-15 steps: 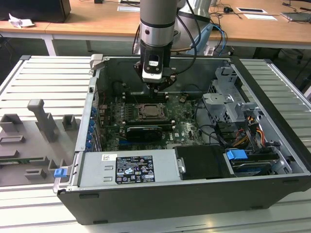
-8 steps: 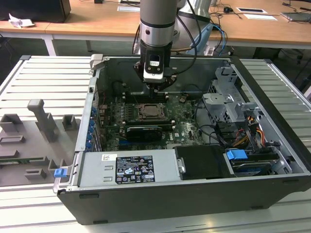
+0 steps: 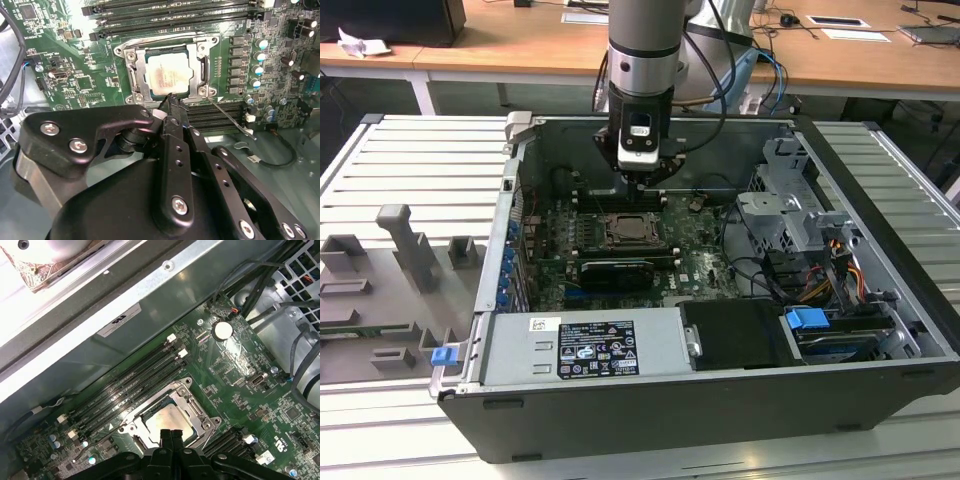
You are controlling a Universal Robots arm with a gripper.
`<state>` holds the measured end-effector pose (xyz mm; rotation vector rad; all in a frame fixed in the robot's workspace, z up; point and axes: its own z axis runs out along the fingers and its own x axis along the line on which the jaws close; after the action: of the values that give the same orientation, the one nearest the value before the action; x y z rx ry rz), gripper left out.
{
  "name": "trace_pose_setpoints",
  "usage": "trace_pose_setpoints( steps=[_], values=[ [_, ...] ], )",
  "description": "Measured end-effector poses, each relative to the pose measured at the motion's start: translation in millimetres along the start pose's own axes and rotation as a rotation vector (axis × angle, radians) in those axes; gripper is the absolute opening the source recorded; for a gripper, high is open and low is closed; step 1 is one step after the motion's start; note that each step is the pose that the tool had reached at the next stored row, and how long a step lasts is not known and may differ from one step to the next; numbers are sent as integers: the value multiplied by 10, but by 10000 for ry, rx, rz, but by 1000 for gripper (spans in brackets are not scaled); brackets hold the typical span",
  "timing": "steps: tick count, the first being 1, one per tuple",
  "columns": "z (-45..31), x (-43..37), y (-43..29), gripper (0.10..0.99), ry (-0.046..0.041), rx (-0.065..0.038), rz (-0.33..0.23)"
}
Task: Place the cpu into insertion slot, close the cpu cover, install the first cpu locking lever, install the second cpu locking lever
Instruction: 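Install the first cpu locking lever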
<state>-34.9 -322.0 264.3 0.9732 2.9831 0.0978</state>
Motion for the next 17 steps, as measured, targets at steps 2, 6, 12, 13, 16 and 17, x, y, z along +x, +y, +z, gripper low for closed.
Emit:
trace_pose_setpoints(
  steps=[2,6,12,13,16,17],
  values=[
    [0,0,0,106,5,1,-74],
    [0,-1,-1,106,14,4,-242],
    [0,-1,-2,106,30,8,-500],
    [0,-1,-2,106,32,9,-532],
    [0,-2,-3,106,39,11,-649],
    [0,-2,-4,106,45,13,-746]
  ],
)
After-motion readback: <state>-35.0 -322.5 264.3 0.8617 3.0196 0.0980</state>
